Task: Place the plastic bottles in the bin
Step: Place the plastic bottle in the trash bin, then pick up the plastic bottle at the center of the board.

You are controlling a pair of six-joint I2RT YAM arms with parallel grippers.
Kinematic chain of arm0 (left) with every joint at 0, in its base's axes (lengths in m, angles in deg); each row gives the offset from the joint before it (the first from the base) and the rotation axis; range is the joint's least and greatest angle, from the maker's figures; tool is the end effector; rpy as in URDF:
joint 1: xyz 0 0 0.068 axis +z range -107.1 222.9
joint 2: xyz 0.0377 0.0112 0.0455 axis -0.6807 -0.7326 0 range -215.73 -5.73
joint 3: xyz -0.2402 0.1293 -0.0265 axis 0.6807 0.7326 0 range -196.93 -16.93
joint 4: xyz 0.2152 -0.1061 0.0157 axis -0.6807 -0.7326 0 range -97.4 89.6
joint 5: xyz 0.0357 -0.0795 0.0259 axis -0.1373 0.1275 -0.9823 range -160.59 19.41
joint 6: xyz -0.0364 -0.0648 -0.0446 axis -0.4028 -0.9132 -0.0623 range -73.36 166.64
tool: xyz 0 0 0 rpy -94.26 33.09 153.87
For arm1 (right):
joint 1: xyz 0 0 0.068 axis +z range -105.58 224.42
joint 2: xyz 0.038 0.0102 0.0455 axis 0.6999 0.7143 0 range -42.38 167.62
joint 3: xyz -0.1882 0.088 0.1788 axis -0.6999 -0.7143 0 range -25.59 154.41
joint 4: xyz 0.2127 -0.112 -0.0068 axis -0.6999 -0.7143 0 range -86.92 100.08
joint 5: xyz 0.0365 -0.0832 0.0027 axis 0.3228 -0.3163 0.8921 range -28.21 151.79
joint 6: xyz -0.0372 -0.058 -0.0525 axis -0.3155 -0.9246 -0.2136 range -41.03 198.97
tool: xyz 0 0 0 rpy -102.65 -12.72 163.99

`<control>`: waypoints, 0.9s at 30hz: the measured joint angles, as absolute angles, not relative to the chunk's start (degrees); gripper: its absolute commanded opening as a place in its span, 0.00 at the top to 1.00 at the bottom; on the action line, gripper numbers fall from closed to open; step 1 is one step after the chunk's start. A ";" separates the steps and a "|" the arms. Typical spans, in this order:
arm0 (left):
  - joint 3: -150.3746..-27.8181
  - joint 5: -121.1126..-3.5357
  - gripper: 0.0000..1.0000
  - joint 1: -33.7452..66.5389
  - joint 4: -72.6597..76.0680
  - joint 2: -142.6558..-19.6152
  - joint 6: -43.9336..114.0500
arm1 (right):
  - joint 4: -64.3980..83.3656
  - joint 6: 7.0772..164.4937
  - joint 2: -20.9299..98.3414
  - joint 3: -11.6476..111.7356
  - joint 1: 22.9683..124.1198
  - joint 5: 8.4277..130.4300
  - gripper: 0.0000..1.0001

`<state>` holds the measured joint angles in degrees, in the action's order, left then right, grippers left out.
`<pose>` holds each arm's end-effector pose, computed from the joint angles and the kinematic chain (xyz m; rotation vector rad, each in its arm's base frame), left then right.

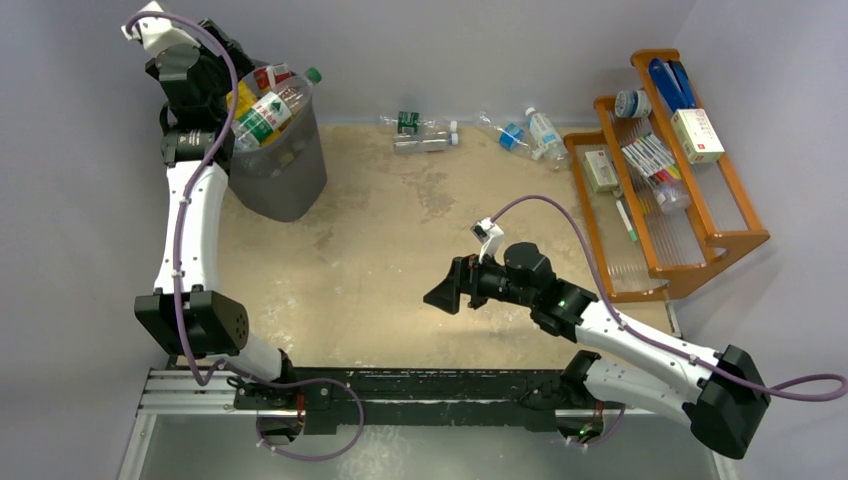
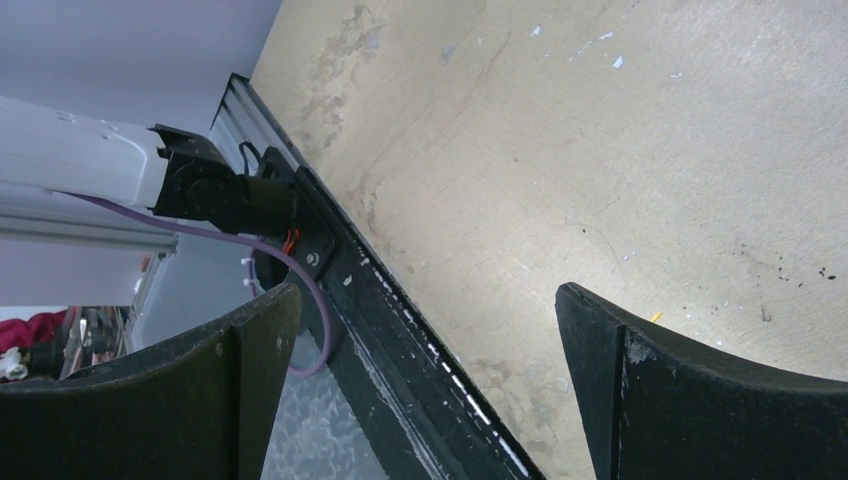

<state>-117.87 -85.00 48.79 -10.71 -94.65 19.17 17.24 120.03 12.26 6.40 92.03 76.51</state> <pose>0.3643 0.0567 0.4882 -0.6301 1.4083 -0.1050 0.1457 0.1886 0.2600 -0.3162 2.0218 1.2709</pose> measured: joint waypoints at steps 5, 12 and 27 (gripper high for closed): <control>-112.72 -82.22 0.17 48.79 -8.50 -92.47 17.67 | 18.35 120.14 12.30 5.87 92.03 76.79 0.00; -107.19 -80.56 0.17 48.79 -11.05 -91.46 16.20 | 18.57 120.18 12.43 5.74 92.03 76.75 0.00; -110.70 -63.93 0.15 48.50 -18.88 -75.35 10.65 | 13.89 112.95 29.48 24.12 78.85 78.48 0.00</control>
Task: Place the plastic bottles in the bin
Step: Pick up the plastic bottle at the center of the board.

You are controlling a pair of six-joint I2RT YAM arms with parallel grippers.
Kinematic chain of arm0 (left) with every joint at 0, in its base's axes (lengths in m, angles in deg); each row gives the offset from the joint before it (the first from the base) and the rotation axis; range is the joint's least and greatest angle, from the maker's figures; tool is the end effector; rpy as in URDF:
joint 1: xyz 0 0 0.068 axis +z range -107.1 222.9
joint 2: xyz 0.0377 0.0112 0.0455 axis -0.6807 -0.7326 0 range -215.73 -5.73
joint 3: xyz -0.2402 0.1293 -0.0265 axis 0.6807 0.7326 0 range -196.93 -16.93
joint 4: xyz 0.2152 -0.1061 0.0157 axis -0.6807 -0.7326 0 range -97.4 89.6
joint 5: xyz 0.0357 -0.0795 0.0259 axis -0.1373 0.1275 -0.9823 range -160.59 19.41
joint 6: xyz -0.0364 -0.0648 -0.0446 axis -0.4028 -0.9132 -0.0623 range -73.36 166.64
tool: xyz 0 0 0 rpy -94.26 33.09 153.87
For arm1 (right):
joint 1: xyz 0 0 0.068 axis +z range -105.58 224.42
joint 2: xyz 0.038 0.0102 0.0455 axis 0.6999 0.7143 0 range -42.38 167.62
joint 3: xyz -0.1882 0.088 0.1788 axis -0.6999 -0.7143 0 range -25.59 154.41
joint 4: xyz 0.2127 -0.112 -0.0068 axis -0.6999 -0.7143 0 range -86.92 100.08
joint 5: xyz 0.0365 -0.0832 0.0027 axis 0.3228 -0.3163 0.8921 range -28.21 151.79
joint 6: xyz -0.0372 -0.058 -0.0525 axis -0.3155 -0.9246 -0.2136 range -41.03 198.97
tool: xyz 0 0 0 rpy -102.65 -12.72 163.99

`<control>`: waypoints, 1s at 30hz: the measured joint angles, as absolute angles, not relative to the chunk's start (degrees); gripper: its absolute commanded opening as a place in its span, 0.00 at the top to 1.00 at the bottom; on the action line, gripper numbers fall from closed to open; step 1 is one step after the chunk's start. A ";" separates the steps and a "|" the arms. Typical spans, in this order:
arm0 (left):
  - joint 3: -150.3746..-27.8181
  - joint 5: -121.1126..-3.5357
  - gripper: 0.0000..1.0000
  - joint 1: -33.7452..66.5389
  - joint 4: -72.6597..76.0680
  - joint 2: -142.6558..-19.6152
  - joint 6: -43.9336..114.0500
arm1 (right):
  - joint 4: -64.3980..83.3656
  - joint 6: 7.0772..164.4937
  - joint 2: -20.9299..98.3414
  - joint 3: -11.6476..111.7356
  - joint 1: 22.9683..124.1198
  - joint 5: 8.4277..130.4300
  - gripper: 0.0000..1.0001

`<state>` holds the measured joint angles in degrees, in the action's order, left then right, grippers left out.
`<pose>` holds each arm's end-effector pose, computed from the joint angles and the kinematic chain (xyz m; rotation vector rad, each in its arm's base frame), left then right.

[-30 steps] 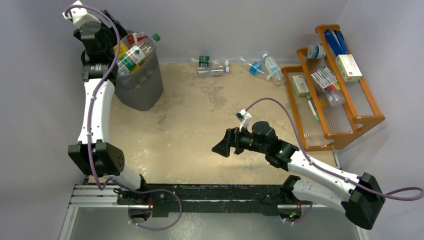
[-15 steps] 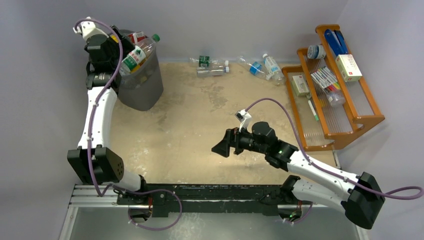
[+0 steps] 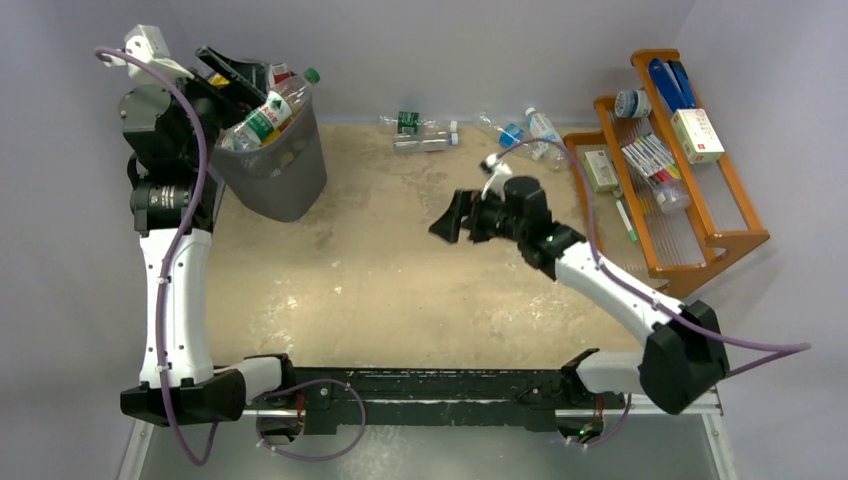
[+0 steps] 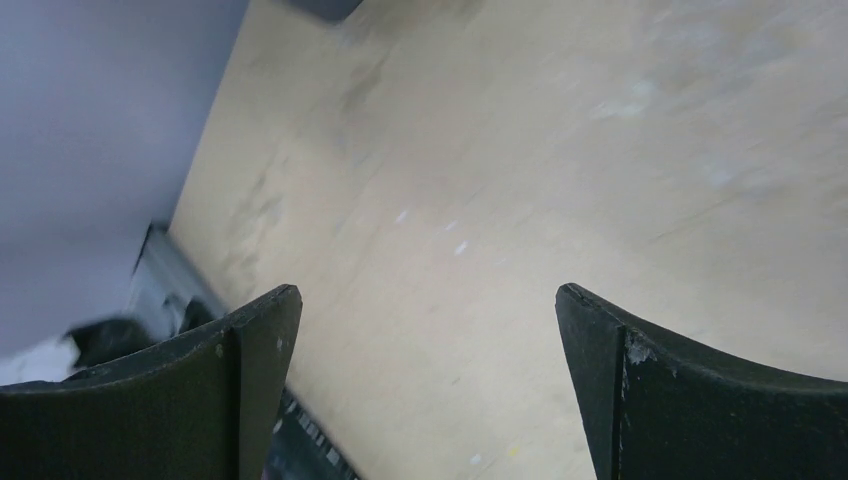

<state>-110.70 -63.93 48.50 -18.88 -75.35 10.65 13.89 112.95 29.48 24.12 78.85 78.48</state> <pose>0.2550 0.0160 0.5228 -0.4397 1.4274 -0.5150 0.2398 0.1911 0.2910 -0.2216 2.0163 1.0636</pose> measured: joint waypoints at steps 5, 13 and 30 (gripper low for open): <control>-106.81 -61.61 0.14 42.30 -21.46 -74.68 10.41 | 11.53 107.51 39.03 36.30 67.73 76.77 0.00; -94.12 -60.96 0.14 32.96 -23.23 -73.10 10.39 | 9.70 100.14 55.86 57.72 57.61 67.31 0.01; -82.40 -62.49 0.13 26.51 -20.02 -73.78 10.93 | 14.29 90.06 91.16 85.21 47.99 68.51 0.03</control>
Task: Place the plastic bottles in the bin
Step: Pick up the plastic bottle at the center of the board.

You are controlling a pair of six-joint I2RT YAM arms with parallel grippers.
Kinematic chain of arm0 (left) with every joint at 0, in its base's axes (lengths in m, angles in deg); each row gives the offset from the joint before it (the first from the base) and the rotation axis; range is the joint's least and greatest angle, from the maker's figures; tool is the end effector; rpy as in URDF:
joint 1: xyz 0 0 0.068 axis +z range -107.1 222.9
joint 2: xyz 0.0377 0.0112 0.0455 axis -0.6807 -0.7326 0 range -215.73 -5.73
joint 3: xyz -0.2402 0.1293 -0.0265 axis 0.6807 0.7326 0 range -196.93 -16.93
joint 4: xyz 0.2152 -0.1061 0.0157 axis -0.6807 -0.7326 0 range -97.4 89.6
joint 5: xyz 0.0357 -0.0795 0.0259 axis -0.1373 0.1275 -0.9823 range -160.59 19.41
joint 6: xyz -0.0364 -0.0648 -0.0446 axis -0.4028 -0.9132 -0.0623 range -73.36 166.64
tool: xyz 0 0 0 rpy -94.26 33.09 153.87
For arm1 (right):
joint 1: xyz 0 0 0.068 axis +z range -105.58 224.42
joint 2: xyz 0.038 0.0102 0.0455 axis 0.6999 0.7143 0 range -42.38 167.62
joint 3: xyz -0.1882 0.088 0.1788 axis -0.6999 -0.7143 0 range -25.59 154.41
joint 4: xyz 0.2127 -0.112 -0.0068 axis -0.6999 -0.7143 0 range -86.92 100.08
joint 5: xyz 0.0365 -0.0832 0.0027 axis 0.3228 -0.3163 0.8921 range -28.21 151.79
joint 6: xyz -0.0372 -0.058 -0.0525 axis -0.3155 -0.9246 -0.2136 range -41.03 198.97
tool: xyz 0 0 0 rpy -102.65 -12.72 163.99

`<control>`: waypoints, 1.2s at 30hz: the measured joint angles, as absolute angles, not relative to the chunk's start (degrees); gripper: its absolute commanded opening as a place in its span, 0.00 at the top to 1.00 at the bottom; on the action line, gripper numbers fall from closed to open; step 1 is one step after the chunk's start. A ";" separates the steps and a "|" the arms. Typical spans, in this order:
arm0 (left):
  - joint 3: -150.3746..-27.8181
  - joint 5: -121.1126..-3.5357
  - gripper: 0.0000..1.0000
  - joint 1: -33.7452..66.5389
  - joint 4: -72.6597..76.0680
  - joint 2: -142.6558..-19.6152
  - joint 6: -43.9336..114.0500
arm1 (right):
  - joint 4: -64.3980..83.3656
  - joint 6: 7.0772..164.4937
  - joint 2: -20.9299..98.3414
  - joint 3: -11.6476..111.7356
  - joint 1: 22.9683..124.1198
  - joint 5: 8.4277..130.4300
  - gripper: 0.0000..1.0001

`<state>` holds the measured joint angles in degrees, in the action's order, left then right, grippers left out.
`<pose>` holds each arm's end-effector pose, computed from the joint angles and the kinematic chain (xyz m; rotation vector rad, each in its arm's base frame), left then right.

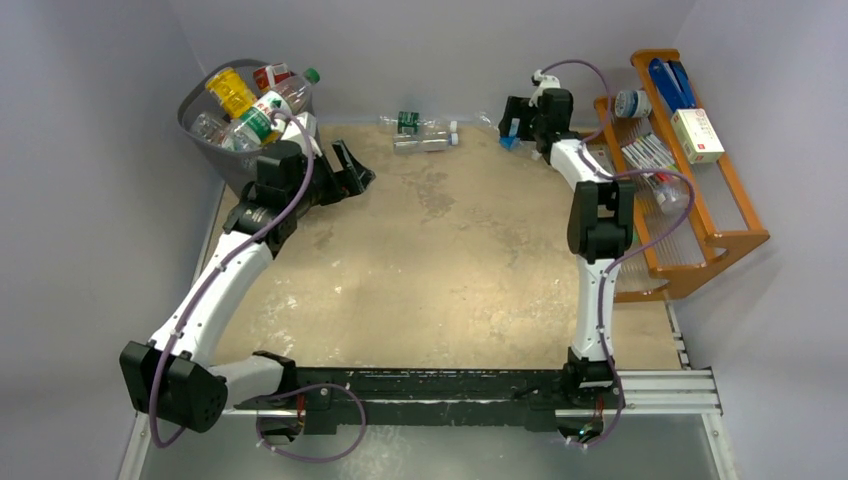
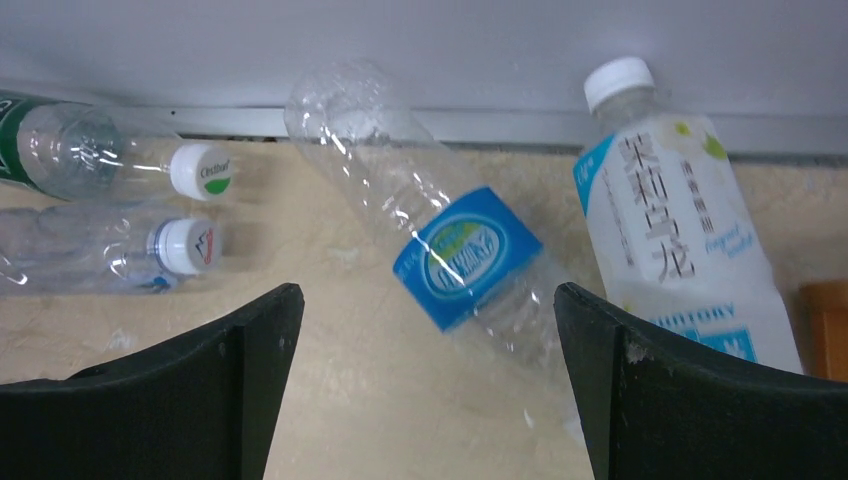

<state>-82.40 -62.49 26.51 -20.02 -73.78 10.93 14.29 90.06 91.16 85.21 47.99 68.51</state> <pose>0.2698 -0.0907 0.3529 -0.2450 2.0126 -0.7264 0.5717 0.0447 0.2276 0.0444 1.9013 0.2852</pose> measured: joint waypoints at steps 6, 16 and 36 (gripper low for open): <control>-82.36 -62.49 0.13 25.99 -18.66 -76.93 11.85 | 14.59 88.29 96.41 92.12 47.99 71.90 0.03; -82.36 -62.49 0.13 25.18 -17.63 -78.31 11.98 | 15.31 87.16 98.85 92.14 48.06 72.75 0.11; -82.27 -63.86 0.13 22.34 -18.27 -76.97 11.55 | 20.10 86.78 87.40 66.53 50.31 71.83 0.53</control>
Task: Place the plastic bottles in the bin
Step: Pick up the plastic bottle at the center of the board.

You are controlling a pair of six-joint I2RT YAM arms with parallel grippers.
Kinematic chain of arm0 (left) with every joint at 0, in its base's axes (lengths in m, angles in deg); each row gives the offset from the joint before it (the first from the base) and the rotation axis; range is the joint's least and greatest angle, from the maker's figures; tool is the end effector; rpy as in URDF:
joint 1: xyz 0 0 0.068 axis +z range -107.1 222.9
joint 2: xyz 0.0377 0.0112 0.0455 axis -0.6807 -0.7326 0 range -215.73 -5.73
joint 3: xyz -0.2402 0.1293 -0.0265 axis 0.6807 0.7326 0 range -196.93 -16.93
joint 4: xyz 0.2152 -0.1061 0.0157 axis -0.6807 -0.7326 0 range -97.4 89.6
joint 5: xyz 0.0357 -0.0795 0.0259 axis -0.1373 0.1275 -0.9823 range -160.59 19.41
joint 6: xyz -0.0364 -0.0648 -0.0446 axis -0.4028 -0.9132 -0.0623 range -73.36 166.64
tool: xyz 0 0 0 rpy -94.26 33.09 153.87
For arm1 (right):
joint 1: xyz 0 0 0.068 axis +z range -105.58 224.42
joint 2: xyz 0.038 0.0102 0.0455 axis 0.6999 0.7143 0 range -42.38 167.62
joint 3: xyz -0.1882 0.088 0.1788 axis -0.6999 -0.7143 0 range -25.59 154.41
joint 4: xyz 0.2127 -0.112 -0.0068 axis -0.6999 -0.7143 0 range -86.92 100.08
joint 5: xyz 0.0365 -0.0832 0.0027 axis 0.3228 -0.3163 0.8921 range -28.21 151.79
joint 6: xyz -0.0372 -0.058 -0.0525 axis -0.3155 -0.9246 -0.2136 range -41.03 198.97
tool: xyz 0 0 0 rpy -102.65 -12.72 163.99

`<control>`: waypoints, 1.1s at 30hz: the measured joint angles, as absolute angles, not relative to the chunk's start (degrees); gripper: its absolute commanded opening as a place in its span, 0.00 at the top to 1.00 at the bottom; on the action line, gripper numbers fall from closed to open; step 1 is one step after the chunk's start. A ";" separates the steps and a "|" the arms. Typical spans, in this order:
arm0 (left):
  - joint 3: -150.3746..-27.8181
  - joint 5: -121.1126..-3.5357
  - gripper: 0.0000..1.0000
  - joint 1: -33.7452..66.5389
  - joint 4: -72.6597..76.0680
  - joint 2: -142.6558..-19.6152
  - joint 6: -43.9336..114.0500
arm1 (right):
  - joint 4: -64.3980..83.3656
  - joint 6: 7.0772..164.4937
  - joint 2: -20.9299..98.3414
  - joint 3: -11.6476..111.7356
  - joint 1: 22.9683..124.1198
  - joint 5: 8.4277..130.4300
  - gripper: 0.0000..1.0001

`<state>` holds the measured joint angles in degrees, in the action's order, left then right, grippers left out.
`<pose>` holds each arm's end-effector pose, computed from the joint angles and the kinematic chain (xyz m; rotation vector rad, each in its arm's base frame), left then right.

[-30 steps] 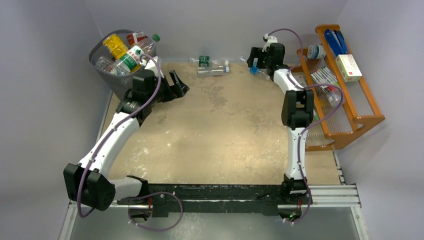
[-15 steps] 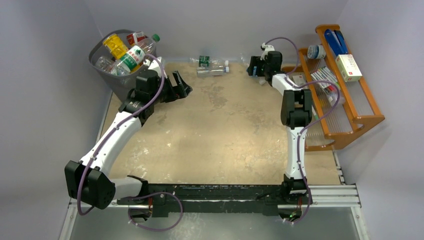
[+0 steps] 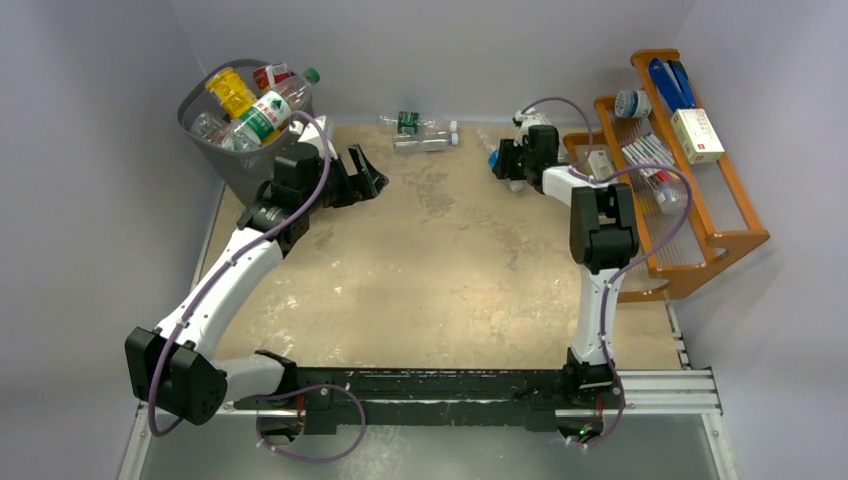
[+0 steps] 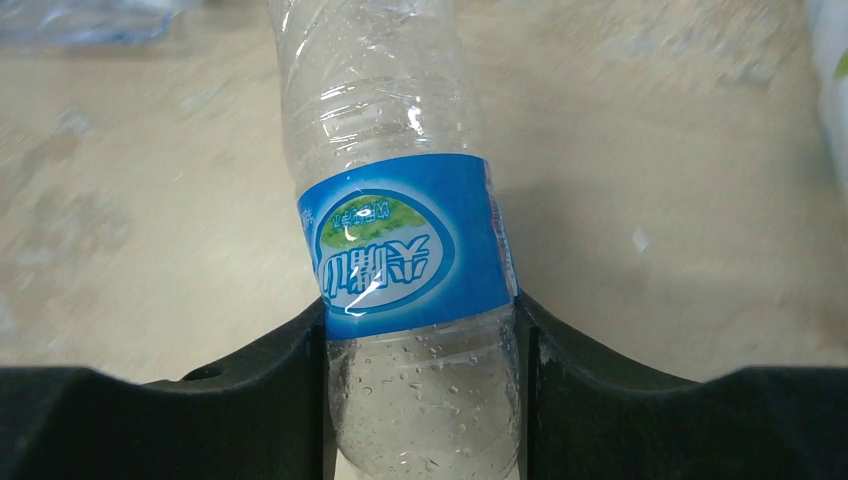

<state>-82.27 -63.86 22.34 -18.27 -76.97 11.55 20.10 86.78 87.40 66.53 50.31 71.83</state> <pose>0.2772 -0.1136 0.3410 -0.1821 2.0521 -0.7338 0.5306 0.0682 0.1597 -0.0750 2.0597 0.3282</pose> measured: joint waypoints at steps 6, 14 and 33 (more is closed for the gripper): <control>-79.56 -63.49 0.12 22.08 -16.10 -74.87 8.55 | 21.00 89.63 71.36 51.64 54.70 72.53 0.53; -70.07 -61.39 0.12 21.82 -4.37 -70.87 -2.22 | 27.79 98.57 47.64 34.44 68.19 76.71 0.52; -60.89 -69.61 0.11 19.85 5.49 -60.58 -15.80 | 28.49 109.54 34.24 26.81 92.27 73.21 0.51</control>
